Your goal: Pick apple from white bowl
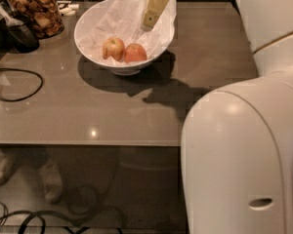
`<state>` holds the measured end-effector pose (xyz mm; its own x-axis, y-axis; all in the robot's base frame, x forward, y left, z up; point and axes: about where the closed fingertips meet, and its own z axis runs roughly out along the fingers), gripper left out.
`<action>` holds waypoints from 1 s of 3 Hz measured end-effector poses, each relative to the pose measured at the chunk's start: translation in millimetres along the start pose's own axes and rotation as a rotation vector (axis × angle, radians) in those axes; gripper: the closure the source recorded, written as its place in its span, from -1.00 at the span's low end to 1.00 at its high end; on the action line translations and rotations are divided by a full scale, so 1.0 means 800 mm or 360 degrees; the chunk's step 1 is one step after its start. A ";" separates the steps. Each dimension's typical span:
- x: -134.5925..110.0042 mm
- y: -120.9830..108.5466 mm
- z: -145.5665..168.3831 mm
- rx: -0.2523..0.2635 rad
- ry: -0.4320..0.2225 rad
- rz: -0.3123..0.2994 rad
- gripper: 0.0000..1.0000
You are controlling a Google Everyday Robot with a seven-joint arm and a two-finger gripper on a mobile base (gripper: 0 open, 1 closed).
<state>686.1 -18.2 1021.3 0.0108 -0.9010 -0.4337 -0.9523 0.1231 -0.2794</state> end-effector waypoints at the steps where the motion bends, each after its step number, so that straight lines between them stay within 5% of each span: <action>1: -0.009 -0.006 0.030 -0.0050 -0.0012 0.0006 -0.74; 3: -0.018 -0.012 0.081 -0.0128 -0.0001 0.0007 -0.54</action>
Offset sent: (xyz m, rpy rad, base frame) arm 0.0163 0.0165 -0.0385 -0.0727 0.1902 0.0622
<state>714.7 20.6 975.0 0.0067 -0.9002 -0.4355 -0.9738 0.0932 -0.2075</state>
